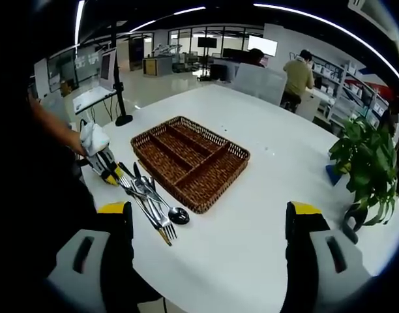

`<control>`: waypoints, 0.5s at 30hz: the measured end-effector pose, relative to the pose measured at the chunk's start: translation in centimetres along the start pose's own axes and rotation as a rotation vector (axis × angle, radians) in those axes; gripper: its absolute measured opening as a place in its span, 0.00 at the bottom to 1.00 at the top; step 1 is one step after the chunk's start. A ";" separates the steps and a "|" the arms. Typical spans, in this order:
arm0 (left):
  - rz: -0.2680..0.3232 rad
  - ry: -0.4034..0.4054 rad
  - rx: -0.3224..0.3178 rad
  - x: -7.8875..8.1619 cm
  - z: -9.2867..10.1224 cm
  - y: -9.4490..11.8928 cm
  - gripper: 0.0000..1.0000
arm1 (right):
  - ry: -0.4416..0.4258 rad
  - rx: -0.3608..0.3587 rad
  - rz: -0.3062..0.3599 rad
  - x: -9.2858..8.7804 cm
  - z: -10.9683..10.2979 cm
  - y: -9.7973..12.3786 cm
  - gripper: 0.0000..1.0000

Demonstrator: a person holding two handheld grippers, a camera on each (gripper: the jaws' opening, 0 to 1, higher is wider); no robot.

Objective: Arrange the knives, forks, and spoons in their matching storage slots by inserting each utensil handle-first until every utensil is classified and aligned in the correct compartment

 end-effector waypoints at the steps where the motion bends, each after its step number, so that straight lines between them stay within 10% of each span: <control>1: -0.006 -0.002 0.000 0.0 0.0 0.0 0.06 | 0.002 0.001 -0.001 0.0 0.0 0.0 1.00; 15: -0.037 -0.075 -0.019 -0.5 -0.2 0.1 0.03 | 0.022 0.002 -0.004 0.6 0.0 -0.1 1.00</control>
Point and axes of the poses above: the point that each gripper's makers call its tool centre point, and the gripper's own axes: y roughly backward along the fingers, z roughly to its right, x roughly out of its top, the point moved 4 cm from there along y, roughly backward along the fingers, and after that the axes turned 6 degrees about -z, right-handed, at the moved point
